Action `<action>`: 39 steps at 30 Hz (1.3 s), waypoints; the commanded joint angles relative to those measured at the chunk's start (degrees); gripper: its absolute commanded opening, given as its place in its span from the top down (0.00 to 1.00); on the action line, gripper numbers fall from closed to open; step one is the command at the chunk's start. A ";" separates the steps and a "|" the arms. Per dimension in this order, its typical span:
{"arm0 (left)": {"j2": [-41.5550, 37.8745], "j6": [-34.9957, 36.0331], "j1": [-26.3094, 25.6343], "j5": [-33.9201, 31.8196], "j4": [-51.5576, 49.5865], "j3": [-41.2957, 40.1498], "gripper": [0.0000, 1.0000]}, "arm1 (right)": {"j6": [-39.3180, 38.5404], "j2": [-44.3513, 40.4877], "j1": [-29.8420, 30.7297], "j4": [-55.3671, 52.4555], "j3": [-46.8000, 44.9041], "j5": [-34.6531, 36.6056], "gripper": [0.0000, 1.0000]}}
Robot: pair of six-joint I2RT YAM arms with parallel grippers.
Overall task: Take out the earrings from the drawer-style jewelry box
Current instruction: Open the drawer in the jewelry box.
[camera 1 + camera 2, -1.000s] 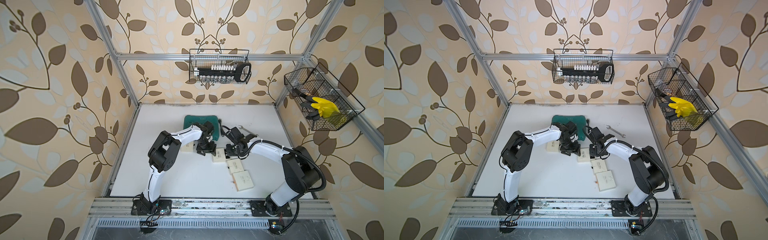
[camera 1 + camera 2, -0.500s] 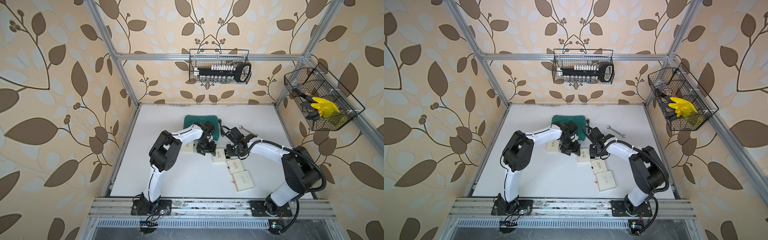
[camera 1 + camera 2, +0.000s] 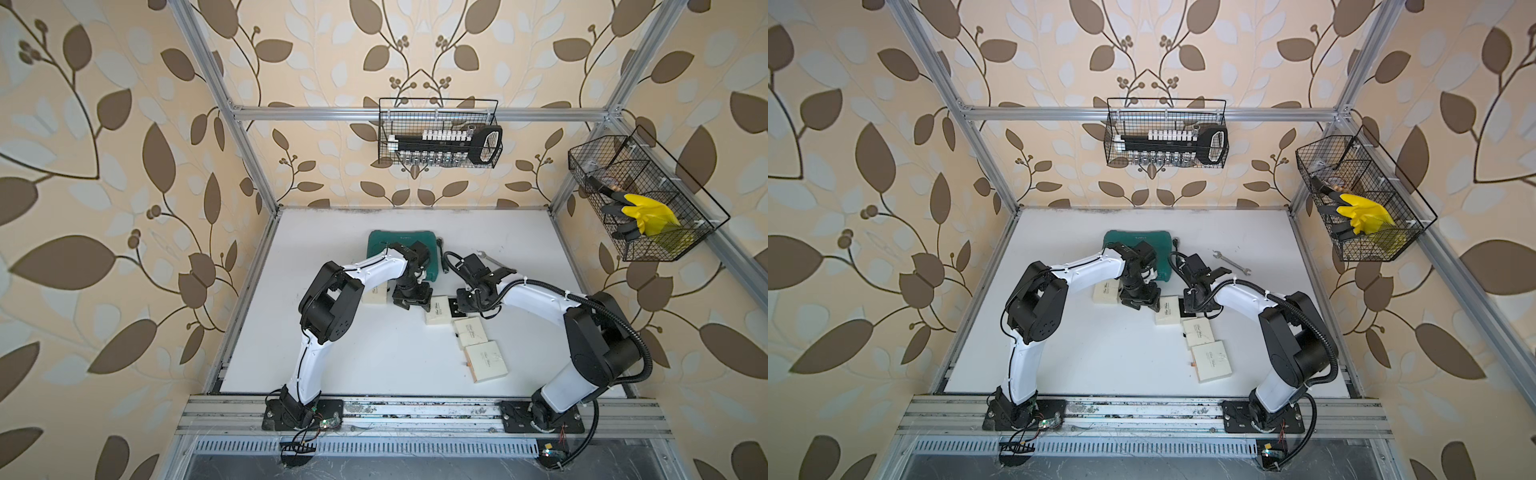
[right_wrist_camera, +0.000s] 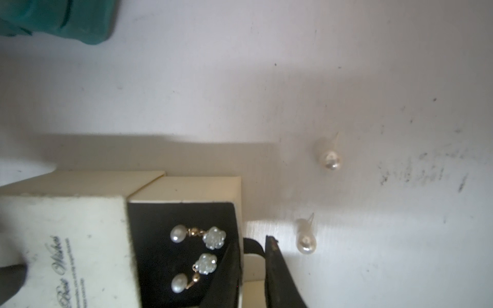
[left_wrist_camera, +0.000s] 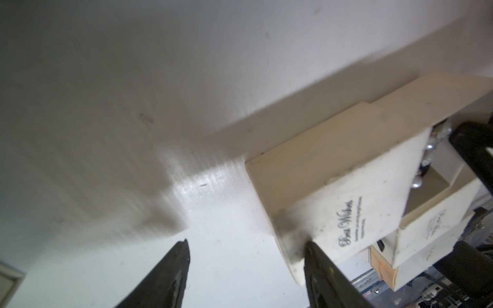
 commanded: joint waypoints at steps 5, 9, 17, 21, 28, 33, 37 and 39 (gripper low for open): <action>0.70 0.28 -0.40 -2.53 -4.24 2.51 0.24 | -0.56 -3.74 -0.39 1.70 -1.62 -4.67 0.79; -1.84 -0.14 -0.33 0.42 -3.63 4.59 0.21 | -0.40 -4.66 -0.15 1.83 -1.80 -3.66 0.78; -7.01 -4.24 0.47 2.77 1.45 0.07 0.17 | -2.09 -5.99 1.60 2.97 -1.56 -2.76 0.76; -8.75 -6.24 0.97 2.02 4.21 -3.97 0.14 | -2.72 -4.74 2.62 4.30 -1.17 -4.44 0.76; -8.78 -6.95 2.03 2.27 4.23 -6.00 0.13 | -4.22 -1.62 2.68 4.58 0.78 -4.94 0.76; -8.34 -6.95 2.78 2.00 3.90 -5.74 0.13 | -5.10 0.46 2.62 4.76 2.04 -5.25 0.76; -7.58 -6.55 3.48 2.24 3.24 -5.33 0.14 | -5.65 2.16 2.66 4.91 3.23 -5.69 0.76; -7.21 -6.51 3.69 2.42 3.02 -5.29 0.14 | -5.85 2.80 2.67 4.89 3.70 -5.81 0.76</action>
